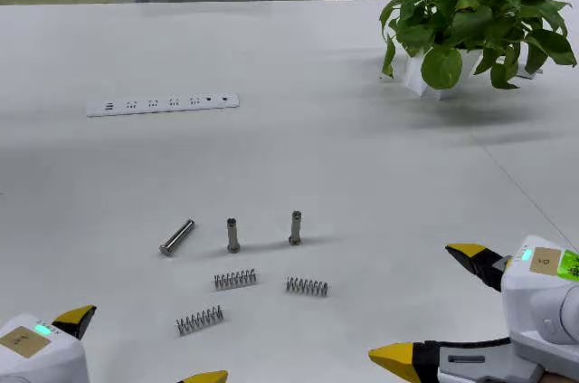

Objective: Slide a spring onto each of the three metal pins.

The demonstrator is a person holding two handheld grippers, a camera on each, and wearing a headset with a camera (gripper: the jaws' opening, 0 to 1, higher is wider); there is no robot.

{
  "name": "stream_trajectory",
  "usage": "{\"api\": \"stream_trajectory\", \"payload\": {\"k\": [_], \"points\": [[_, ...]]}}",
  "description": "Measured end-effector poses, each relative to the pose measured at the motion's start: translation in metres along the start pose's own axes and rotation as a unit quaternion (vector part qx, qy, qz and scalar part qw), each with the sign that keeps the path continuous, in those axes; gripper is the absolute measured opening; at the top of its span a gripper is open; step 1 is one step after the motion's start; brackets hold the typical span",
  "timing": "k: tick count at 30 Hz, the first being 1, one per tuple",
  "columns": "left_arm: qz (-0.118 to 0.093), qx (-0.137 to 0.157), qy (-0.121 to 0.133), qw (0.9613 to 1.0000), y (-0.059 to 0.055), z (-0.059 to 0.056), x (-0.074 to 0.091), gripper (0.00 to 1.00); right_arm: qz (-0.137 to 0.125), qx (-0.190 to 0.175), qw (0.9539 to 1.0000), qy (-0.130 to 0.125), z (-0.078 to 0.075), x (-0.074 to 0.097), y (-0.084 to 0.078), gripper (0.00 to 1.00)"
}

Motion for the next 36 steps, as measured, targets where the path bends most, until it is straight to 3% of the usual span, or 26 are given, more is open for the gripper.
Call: {"api": "stream_trajectory", "payload": {"k": [15,36], "points": [[0.008,0.002,0.011,0.9999,-0.0014,0.0012,-0.001,1.0,-0.009,-0.008,0.9999,0.003,-0.0016,0.0023,0.0008,0.98],[0.039,-0.001,0.007,0.9992,-0.0084,-0.0002,-0.0047,1.0,-0.003,-0.011,0.9994,0.033,0.0046,0.0003,0.0,0.98]]}}
Point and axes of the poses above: the centre of the closed fingertips' face, and the gripper's own axes: x roughly backward along the fingers, z roughly to its left, y roughly out of its top, the point moved 6 cm from there along x, roughly backward along the fingers, and after that the axes turned 14 degrees about z, right-handed, at the moved point
